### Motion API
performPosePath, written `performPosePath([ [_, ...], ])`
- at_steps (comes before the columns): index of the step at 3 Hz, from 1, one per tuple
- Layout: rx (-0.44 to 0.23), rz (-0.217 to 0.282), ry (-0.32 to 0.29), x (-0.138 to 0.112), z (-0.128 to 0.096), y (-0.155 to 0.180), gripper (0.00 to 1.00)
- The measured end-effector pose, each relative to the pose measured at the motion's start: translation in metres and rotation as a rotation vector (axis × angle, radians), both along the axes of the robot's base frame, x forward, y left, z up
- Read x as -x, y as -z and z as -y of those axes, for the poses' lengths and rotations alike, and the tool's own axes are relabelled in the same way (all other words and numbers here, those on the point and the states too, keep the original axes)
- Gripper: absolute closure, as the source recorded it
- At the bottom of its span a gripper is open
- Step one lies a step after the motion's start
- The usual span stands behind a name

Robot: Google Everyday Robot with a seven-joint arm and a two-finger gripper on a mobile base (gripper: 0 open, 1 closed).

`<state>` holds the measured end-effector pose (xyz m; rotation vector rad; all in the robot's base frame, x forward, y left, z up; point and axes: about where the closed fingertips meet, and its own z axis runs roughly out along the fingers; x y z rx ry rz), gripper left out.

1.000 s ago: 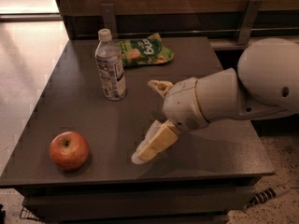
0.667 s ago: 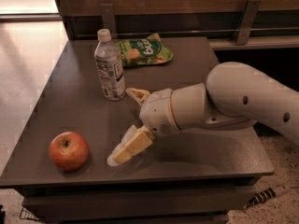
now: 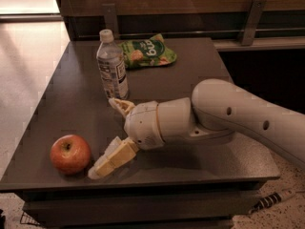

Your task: Pick apple

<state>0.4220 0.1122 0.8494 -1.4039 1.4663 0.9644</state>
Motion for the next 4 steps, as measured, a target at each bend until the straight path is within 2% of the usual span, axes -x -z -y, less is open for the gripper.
performPosePath([
  [2,-0.082,-0.008,-0.078,0.02,-0.042,-0.003,0.0],
  [3,-0.094,-0.019,-0.112,0.029,-0.053,0.005,0.0],
  [4,-0.095,-0.019,-0.12,0.032,-0.055,0.005,0.13],
])
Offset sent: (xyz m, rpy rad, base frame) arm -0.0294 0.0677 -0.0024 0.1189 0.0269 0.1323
